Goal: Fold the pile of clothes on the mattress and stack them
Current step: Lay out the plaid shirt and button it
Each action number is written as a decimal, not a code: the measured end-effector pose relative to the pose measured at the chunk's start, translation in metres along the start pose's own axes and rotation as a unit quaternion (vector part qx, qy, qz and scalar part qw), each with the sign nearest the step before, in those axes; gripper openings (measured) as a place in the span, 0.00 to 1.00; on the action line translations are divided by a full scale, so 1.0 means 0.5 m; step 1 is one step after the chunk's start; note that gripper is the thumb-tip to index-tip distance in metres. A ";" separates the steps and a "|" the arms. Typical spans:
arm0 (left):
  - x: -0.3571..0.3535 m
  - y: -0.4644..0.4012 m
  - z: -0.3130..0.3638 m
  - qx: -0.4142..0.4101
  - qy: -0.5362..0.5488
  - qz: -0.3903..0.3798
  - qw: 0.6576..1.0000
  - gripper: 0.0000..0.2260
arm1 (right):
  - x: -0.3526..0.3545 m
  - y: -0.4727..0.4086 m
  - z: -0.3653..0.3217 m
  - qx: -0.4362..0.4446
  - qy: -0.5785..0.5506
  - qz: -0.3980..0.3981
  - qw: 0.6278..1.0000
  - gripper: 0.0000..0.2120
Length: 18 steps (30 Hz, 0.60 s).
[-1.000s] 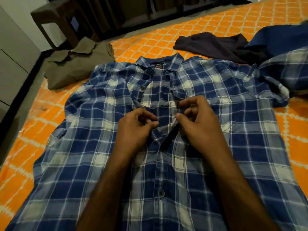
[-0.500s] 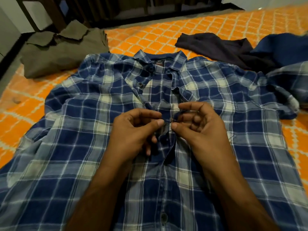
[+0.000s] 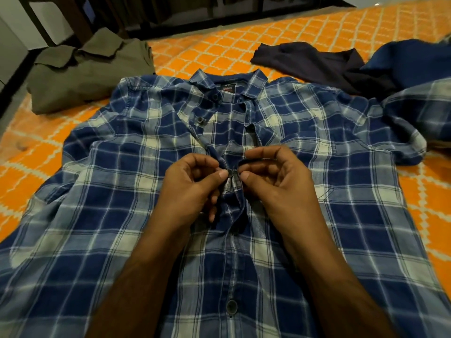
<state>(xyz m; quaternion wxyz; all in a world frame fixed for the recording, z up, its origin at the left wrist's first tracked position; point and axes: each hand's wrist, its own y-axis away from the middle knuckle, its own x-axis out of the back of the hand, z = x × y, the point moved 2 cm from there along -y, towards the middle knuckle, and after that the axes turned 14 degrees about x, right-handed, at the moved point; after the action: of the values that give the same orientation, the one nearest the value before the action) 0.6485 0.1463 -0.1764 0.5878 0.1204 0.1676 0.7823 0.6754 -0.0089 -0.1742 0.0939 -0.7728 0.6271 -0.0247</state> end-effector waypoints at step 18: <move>-0.005 0.014 0.000 -0.044 -0.034 -0.024 0.998 0.07 | -0.010 0.002 0.001 0.008 0.051 0.015 0.999 0.17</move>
<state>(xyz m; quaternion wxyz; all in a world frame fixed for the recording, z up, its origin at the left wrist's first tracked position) 0.6432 0.1423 -0.1736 0.6167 0.1168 0.1161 0.7698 0.6733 -0.0045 -0.1746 0.0684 -0.7600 0.6427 -0.0679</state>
